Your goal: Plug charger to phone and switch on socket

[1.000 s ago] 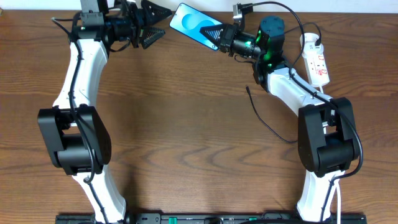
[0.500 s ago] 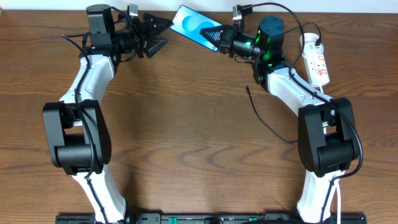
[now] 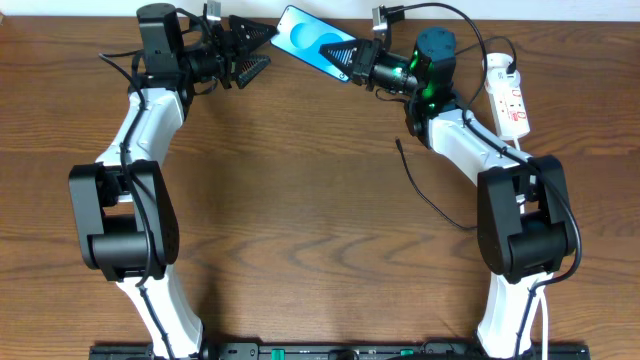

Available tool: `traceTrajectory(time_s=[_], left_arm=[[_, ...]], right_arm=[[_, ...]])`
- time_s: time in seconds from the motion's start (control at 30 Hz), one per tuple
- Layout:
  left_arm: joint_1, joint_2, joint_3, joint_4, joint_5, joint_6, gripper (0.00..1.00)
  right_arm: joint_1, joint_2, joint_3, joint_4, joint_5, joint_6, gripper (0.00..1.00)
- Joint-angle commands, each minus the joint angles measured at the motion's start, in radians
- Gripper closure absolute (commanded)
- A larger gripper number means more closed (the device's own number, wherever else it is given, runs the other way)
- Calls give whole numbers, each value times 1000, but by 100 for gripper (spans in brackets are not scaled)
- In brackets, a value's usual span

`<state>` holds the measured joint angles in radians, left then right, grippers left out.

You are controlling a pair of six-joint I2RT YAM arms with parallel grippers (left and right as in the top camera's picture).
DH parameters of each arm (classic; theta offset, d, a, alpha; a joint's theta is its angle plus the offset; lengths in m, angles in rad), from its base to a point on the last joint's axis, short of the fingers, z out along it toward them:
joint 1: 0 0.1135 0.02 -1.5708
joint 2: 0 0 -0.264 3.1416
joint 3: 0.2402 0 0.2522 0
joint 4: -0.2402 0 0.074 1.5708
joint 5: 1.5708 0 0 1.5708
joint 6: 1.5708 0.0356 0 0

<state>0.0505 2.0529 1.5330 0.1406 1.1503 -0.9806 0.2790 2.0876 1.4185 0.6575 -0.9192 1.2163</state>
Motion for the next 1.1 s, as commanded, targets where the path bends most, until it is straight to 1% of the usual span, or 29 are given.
traceTrajectory(time_s=[0.0, 0.13, 0.43, 0.57, 0.77, 0.93, 1.07], left_arm=[[4, -14, 7, 8, 21, -10, 19], [2, -14, 7, 9, 21, -10, 19], [0, -14, 7, 12, 21, -14, 19], [-19, -14, 7, 50, 25, -29, 19], [-64, -14, 7, 121, 23, -94, 19], [-72, -14, 7, 189, 17, -152, 19], [-72, -14, 6, 192, 16, -182, 19]], right_arm=[[12, 19, 21, 44, -35, 30, 99], [17, 42, 21, 123, -45, 86, 99], [28, 57, 21, 136, -46, 89, 99], [31, 58, 21, 136, -45, 89, 99], [31, 58, 21, 137, -45, 89, 99], [31, 58, 21, 143, -46, 89, 99], [33, 58, 21, 143, -45, 89, 99]])
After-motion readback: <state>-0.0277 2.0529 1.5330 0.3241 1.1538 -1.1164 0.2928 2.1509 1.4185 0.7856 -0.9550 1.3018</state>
